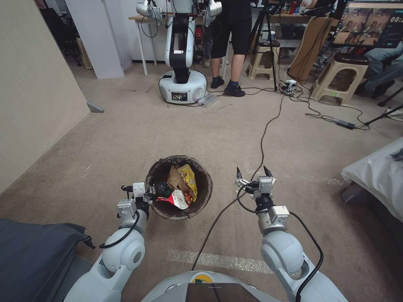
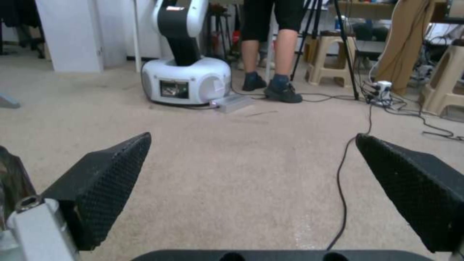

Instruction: Pick up the trash bin, then pick up the garbage from the floor and place it into the trash bin.

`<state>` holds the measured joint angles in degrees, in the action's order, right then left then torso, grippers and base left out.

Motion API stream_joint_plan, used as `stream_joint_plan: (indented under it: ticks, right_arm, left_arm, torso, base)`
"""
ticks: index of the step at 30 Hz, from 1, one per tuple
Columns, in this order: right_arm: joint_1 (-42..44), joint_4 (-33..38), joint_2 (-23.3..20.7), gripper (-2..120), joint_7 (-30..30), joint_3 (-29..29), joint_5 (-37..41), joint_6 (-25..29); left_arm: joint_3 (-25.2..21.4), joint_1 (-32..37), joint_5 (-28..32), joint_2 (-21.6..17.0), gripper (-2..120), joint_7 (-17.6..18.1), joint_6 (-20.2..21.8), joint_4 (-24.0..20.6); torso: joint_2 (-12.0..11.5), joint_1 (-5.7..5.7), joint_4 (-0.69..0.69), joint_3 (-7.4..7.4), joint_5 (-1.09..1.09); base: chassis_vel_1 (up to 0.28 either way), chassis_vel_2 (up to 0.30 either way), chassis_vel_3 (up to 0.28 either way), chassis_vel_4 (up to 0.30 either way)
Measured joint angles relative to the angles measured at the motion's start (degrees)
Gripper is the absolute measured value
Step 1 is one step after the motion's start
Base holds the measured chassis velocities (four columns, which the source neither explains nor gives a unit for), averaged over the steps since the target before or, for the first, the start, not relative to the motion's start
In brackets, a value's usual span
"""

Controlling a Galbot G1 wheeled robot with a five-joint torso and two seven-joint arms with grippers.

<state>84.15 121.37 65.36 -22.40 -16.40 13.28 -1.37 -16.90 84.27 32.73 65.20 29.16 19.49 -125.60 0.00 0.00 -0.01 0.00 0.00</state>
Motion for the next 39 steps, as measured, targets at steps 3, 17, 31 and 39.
stream_joint_plan:
  ticks: [3, 17, 31, 39]
  right_arm:
    - [-0.01, 0.11, -0.02, 100, -0.13, 0.02, 0.01, -0.11]
    - [0.26, 0.28, 1.16, 100, -1.37, -0.06, -0.53, -0.18]
    - [0.53, 0.45, 2.81, 100, -2.16, 0.49, -1.33, 0.04]
    - [-0.39, 0.30, 2.76, 99, -2.35, 2.14, -1.33, -0.01]
  left_arm:
    - [0.20, -0.37, 1.61, -0.56, 2, 0.08, 1.05, -0.42]
    - [-0.30, -2.31, 18.97, -5.89, 2, 3.69, 9.83, -4.03]
    - [-0.43, -9.56, 39.11, -9.85, 2, 10.81, 15.08, -0.60]
    - [-0.54, -9.93, 41.82, -8.77, 2, 11.17, 15.45, 3.70]
  torso:
    - [0.00, 0.00, 0.01, 0.00, 0.00]
    - [0.00, 0.00, 0.02, 0.00, -0.01]
    - [0.00, 0.00, -0.01, 0.00, -0.01]
    - [0.00, 0.00, 0.01, 0.00, -0.01]
  base:
    - [0.000, 0.000, 0.000, 0.000]
    - [0.000, 0.000, 0.000, 0.000]
    - [0.000, 0.000, 0.000, 0.000]
    - [0.000, 0.000, 0.000, 0.000]
